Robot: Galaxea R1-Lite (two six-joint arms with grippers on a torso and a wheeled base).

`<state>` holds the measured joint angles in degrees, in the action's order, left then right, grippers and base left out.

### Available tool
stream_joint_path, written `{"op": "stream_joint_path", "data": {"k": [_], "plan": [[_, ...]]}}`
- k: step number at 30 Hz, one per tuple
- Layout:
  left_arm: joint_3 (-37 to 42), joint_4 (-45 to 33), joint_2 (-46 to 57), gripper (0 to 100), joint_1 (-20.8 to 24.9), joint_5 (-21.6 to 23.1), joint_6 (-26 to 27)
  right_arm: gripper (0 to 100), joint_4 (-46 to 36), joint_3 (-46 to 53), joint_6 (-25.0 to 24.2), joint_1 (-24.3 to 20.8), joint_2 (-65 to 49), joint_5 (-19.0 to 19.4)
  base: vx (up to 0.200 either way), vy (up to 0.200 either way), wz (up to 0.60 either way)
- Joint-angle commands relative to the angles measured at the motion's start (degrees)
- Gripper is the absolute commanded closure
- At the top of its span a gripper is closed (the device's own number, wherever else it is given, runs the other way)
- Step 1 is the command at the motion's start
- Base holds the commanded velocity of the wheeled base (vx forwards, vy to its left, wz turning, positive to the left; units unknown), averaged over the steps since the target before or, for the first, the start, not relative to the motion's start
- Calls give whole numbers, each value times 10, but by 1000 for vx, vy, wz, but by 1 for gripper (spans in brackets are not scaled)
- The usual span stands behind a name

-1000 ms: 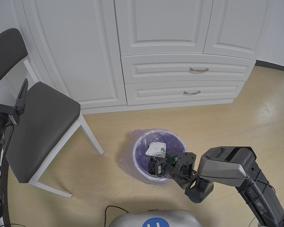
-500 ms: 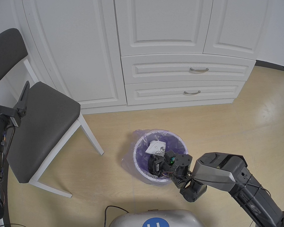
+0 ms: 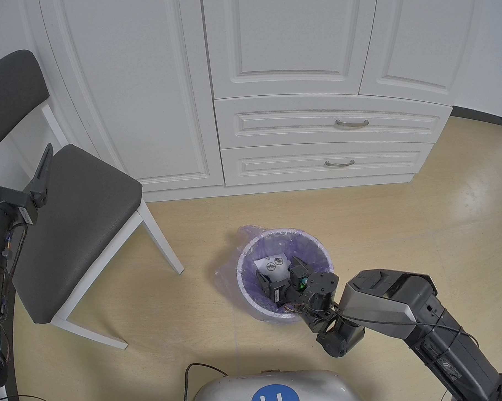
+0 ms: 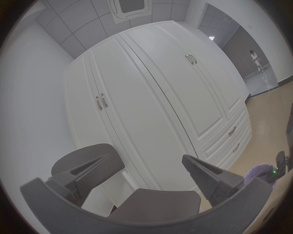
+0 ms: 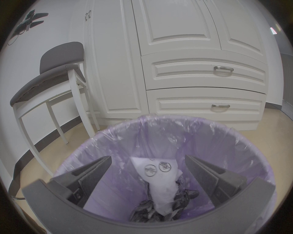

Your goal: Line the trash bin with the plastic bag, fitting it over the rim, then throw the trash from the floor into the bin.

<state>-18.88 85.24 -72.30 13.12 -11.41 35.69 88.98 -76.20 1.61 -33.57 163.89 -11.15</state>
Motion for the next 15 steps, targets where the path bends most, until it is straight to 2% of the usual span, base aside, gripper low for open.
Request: {"op": "stream_joint_path", "data": {"k": [1, 9, 14, 15], "plan": [[0, 0, 0, 0, 0, 0, 0, 0, 10, 0, 0, 0, -11, 0, 0, 0, 0], [-1, 0, 1, 0, 0, 0, 0, 0, 10, 27, -2, 1, -59, -4, 0, 0, 0], [-1, 0, 1, 0, 0, 0, 0, 0, 10, 73, 0, 2, -103, -4, 0, 0, 0], [0, 0, 0, 0, 0, 0, 0, 0, 10, 107, 3, 5, -130, 1, 0, 0, 0]]}}
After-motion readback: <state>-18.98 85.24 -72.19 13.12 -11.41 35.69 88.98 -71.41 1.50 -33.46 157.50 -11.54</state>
